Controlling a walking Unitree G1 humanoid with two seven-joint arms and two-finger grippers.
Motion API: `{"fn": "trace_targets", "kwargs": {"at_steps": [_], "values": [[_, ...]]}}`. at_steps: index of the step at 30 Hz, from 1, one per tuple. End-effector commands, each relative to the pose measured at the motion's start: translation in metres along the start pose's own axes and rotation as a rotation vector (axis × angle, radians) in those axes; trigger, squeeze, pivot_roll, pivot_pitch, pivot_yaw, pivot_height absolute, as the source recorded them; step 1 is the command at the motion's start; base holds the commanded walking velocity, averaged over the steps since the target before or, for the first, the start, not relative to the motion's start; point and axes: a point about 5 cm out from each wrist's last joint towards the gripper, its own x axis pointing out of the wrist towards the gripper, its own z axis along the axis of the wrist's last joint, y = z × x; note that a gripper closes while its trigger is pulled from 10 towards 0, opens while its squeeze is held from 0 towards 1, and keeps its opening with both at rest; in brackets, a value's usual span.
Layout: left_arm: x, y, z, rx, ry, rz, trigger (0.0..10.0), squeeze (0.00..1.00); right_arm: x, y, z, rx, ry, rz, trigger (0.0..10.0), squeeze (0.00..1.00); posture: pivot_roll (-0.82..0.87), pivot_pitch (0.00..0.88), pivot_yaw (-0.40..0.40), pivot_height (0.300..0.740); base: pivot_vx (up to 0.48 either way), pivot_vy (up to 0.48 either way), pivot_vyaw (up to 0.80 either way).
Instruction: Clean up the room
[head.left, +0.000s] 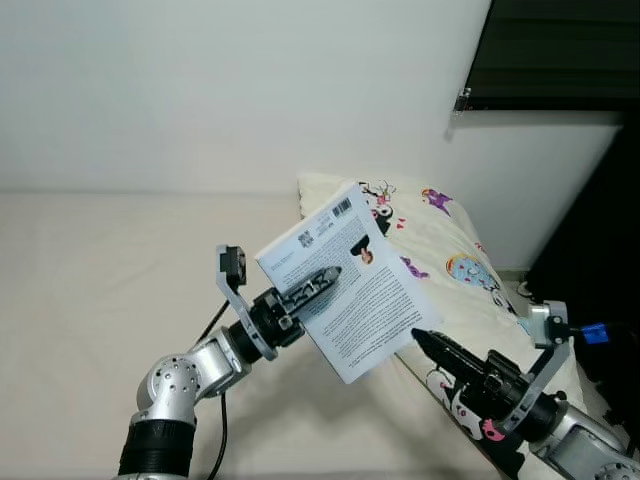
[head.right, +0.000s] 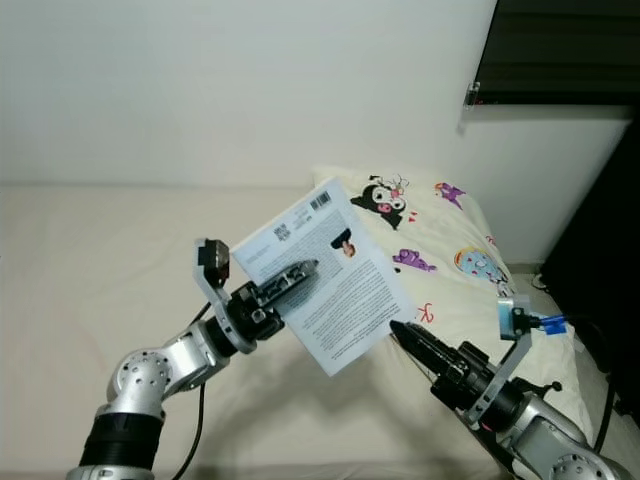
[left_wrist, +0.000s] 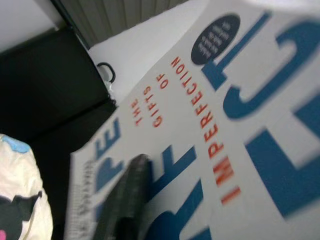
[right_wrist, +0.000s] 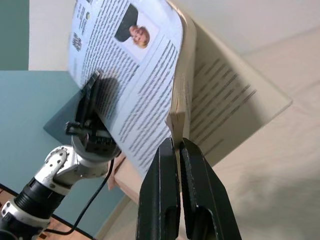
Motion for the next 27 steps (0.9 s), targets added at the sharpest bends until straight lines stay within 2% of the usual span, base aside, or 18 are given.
{"fn": "trace_targets", "kwargs": {"at_steps": [1, 7, 9, 11, 12, 13, 15, 18, 19, 22, 25, 27], "values": [[0.003, -0.001, -0.006, 0.006, 0.056, -0.014, 0.0, 0.00, 0.007, 0.006, 0.003, -0.024, -0.005, 0.039, 0.0, 0.00, 0.00, 0.000, -0.017, 0.740, 0.000, 0.000, 0.00], [-0.002, 0.004, 0.000, 0.086, 0.065, 0.057, 0.0, 0.00, 0.005, 0.005, 0.006, -0.039, -0.017, 0.026, 0.0, 0.00, 0.00, 0.000, -0.016, 0.740, 0.000, 0.000, 0.00], [-0.003, 0.009, 0.002, 0.160, 0.092, 0.104, 0.0, 0.00, 0.005, 0.004, 0.008, -0.046, -0.028, 0.019, 0.0, 0.00, 0.00, 0.000, -0.015, 0.740, 0.000, 0.000, 0.00], [-0.003, 0.011, 0.004, 0.188, 0.096, 0.123, 0.0, 0.00, 0.006, 0.002, 0.009, -0.056, -0.036, 0.005, 0.0, 0.00, 0.00, 0.000, -0.016, 0.740, 0.000, 0.000, 0.00], [-0.003, 0.012, 0.007, 0.200, 0.079, 0.134, 0.0, 0.00, 0.009, -0.006, 0.010, -0.082, -0.043, -0.077, 4.3, 0.00, 0.00, 0.000, -0.016, 0.740, 0.000, 0.000, 0.00], [-0.002, 0.012, 0.009, 0.202, 0.060, 0.139, 0.0, 0.00, 0.011, -0.014, 0.012, -0.089, -0.067, -0.153, 10.0, 0.00, 0.00, 0.000, -0.015, 0.740, 0.000, 0.000, 0.00], [0.000, 0.012, 0.012, 0.199, 0.031, 0.140, 0.0, 0.00, 0.014, -0.021, 0.017, -0.046, -0.157, -0.190, 10.0, 0.00, 0.00, 0.000, -0.016, 0.740, 0.000, 0.000, 0.00], [0.000, 0.013, 0.012, 0.199, 0.027, 0.139, 0.0, 0.00, 0.015, -0.021, 0.019, -0.030, -0.180, -0.183, 10.0, 0.00, 0.00, 0.000, -0.016, 0.740, 0.000, 0.000, 0.00], [0.002, 0.012, 0.015, 0.190, -0.009, 0.136, 0.0, 0.00, 0.017, -0.016, 0.016, -0.018, -0.184, -0.136, 10.0, 1.00, 0.00, 0.000, -0.015, 0.740, 0.000, 0.000, 0.00], [0.005, 0.010, 0.035, 0.135, -0.205, 0.120, 0.0, 0.00, 0.018, -0.011, 0.017, 0.030, -0.263, -0.081, 10.0, 1.00, 0.00, 0.000, -0.015, 0.740, 0.000, 0.000, 0.00], [0.005, 0.009, 0.040, 0.122, -0.249, 0.114, 0.0, 0.00, 0.017, -0.012, 0.019, 0.044, -0.294, -0.085, 10.0, 1.00, 0.00, 0.000, -0.015, 0.740, 0.000, 0.000, 0.00], [0.005, 0.006, 0.049, 0.097, -0.312, 0.071, 0.0, 0.00, 0.017, -0.014, 0.021, 0.100, -0.358, -0.075, 10.0, 1.00, -0.01, 0.000, -0.018, 0.740, 0.000, 0.000, 0.00]]}}
